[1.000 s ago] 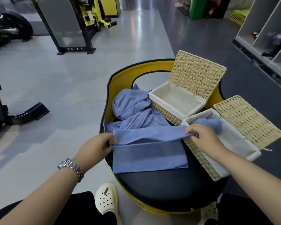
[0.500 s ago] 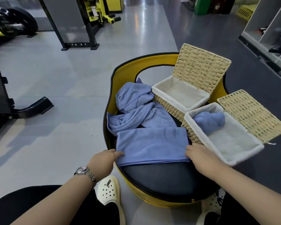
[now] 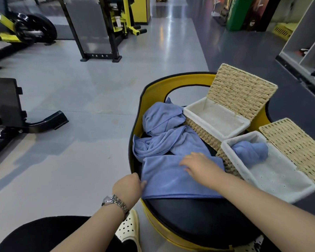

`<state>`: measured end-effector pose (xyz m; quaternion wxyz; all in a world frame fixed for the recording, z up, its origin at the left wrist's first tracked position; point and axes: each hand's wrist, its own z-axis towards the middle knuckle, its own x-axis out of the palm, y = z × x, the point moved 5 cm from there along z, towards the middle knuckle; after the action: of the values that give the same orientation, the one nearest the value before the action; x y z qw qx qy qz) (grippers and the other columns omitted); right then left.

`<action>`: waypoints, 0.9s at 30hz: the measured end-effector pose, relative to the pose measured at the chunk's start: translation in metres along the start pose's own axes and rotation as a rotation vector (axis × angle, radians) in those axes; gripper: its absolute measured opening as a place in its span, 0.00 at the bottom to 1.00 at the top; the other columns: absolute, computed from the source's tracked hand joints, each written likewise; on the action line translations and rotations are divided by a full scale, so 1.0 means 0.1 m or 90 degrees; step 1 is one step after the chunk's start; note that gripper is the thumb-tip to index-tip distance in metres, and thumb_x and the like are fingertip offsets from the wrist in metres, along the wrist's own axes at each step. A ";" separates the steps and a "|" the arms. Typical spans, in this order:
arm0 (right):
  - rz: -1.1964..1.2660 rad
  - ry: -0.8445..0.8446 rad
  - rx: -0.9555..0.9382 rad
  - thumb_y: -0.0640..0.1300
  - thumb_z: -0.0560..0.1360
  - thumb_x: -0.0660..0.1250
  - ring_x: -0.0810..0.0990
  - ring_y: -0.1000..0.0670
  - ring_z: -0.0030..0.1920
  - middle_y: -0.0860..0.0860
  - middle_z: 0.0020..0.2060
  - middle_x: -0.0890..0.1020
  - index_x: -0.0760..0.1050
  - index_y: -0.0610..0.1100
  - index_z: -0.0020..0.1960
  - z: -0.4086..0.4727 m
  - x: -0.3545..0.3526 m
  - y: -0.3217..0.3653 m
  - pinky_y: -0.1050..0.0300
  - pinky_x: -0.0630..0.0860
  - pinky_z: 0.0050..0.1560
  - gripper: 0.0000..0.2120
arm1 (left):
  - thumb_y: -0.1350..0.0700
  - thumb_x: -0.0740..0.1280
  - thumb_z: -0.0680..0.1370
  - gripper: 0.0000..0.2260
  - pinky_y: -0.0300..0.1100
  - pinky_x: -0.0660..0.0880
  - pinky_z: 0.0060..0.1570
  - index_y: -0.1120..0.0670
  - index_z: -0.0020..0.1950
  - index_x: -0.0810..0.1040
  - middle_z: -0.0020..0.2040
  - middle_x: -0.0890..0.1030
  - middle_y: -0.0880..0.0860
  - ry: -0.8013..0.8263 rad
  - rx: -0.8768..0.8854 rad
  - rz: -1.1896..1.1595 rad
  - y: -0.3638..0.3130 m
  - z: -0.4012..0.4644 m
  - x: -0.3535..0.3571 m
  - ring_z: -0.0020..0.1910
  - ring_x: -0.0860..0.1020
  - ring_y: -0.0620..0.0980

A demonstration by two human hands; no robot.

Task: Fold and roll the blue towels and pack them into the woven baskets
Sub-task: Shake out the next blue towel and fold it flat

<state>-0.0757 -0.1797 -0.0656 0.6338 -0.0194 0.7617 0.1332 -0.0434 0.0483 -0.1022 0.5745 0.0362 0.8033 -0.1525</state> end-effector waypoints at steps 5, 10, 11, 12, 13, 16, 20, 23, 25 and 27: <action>0.051 0.025 -0.116 0.30 0.70 0.64 0.75 0.44 0.55 0.48 0.56 0.78 0.72 0.51 0.63 0.85 0.11 0.63 0.48 0.73 0.53 0.26 | 0.44 0.62 0.76 0.15 0.44 0.72 0.44 0.55 0.52 0.71 0.53 0.81 0.54 0.017 -0.007 0.007 -0.02 -0.03 0.11 0.53 0.79 0.56; -0.110 0.062 -0.230 0.27 0.69 0.62 0.76 0.41 0.52 0.43 0.50 0.78 0.74 0.42 0.58 1.22 0.17 1.03 0.48 0.71 0.44 0.20 | 0.47 0.69 0.72 0.17 0.42 0.68 0.37 0.54 0.47 0.63 0.49 0.81 0.55 0.074 -0.047 -0.078 0.01 -0.05 0.14 0.50 0.81 0.56; -0.114 0.059 -0.232 0.28 0.71 0.61 0.75 0.40 0.53 0.43 0.50 0.78 0.73 0.42 0.59 1.24 0.18 1.05 0.48 0.70 0.46 0.19 | 0.48 0.69 0.71 0.17 0.41 0.67 0.37 0.54 0.46 0.63 0.48 0.81 0.54 0.099 -0.042 -0.072 0.01 -0.05 0.12 0.50 0.80 0.56; -0.125 0.078 -0.235 0.29 0.72 0.60 0.74 0.40 0.54 0.42 0.52 0.77 0.74 0.43 0.60 1.23 0.18 1.08 0.48 0.68 0.47 0.19 | 0.48 0.69 0.71 0.15 0.41 0.67 0.37 0.54 0.44 0.65 0.46 0.80 0.53 0.133 -0.030 -0.056 0.00 -0.05 0.09 0.49 0.80 0.56; -0.136 0.094 -0.245 0.30 0.74 0.59 0.72 0.41 0.55 0.42 0.53 0.75 0.75 0.44 0.61 1.21 0.21 1.09 0.49 0.66 0.48 0.19 | 0.48 0.68 0.71 0.14 0.41 0.67 0.36 0.53 0.41 0.65 0.42 0.77 0.52 0.171 -0.010 -0.032 -0.01 -0.06 0.06 0.48 0.79 0.55; -0.135 0.091 -0.262 0.32 0.74 0.61 0.70 0.42 0.54 0.43 0.53 0.73 0.79 0.46 0.55 1.04 0.14 1.09 0.51 0.65 0.48 0.16 | 0.49 0.67 0.69 0.15 0.41 0.61 0.28 0.52 0.32 0.63 0.30 0.66 0.49 0.227 0.032 0.001 -0.05 -0.11 -0.12 0.40 0.77 0.57; 0.030 -0.014 -0.205 0.31 0.69 0.64 0.70 0.45 0.50 0.46 0.52 0.76 0.78 0.44 0.47 0.79 -0.15 0.69 0.50 0.68 0.47 0.12 | 0.48 0.66 0.68 0.11 0.39 0.61 0.27 0.51 0.34 0.66 0.31 0.70 0.49 0.108 0.075 -0.073 -0.28 -0.24 -0.43 0.35 0.73 0.51; 0.162 -0.023 -0.093 0.32 0.70 0.62 0.70 0.51 0.43 0.48 0.43 0.78 0.76 0.43 0.45 0.44 -0.36 0.19 0.57 0.67 0.42 0.09 | 0.50 0.65 0.66 0.07 0.40 0.64 0.29 0.51 0.36 0.68 0.32 0.75 0.48 -0.015 0.128 -0.211 -0.61 -0.37 -0.57 0.33 0.74 0.49; 0.164 -0.041 -0.045 0.34 0.70 0.61 0.72 0.51 0.43 0.49 0.42 0.78 0.75 0.46 0.46 0.14 -0.44 -0.14 0.56 0.70 0.42 0.10 | 0.52 0.64 0.66 0.07 0.42 0.64 0.31 0.50 0.38 0.67 0.33 0.75 0.48 -0.069 0.194 -0.244 -0.91 -0.47 -0.58 0.34 0.73 0.48; 0.116 -0.083 -0.041 0.35 0.66 0.61 0.73 0.49 0.43 0.49 0.40 0.77 0.75 0.46 0.44 -0.15 -0.49 -0.40 0.53 0.70 0.42 0.10 | 0.54 0.64 0.67 0.07 0.41 0.62 0.33 0.49 0.39 0.66 0.36 0.74 0.47 -0.105 0.259 -0.265 -1.22 -0.55 -0.56 0.36 0.72 0.48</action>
<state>-0.0724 -0.2280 -0.0229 0.6663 0.0387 0.7128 0.2157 -0.1034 -0.0455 -0.0092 0.5751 -0.0277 0.6971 -0.4272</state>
